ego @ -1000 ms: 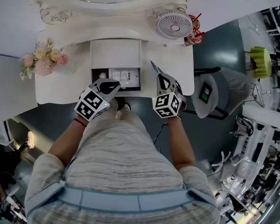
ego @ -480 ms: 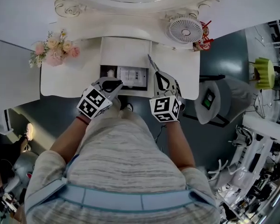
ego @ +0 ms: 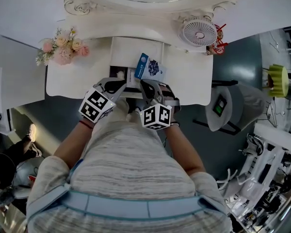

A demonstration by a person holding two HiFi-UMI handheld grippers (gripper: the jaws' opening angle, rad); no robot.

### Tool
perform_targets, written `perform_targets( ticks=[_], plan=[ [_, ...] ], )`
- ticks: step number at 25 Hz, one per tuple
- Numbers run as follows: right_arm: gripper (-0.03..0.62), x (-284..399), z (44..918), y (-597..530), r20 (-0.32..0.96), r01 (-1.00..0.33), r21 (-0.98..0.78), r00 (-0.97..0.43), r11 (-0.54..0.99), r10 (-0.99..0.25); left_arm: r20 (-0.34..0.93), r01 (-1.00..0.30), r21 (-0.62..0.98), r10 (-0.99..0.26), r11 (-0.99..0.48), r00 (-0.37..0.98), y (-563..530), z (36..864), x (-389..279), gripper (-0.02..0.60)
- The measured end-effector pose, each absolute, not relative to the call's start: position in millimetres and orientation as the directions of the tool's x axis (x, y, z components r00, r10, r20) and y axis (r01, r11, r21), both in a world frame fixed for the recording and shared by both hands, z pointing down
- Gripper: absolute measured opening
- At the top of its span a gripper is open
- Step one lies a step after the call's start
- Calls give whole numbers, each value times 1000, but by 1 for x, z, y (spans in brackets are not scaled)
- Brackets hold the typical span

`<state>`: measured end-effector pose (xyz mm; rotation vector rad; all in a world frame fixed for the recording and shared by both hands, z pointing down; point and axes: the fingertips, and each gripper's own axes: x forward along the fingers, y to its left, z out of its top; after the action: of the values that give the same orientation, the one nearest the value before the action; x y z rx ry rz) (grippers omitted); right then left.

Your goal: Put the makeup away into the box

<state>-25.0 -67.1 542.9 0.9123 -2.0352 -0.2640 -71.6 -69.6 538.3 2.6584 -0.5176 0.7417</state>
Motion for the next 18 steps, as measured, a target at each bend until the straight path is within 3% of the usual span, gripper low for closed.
perform_targets(
  ticks=[11, 18],
  plan=[
    [8, -69, 585, -22, 696, -328, 414, -487, 849, -528, 556, -459, 221, -276, -860, 784, -74, 545, -83, 18],
    [8, -49, 598, -20, 721, -256, 449, -463, 856, -516, 561, -457, 221, -271, -861, 782, -74, 545, -81, 18]
  ],
)
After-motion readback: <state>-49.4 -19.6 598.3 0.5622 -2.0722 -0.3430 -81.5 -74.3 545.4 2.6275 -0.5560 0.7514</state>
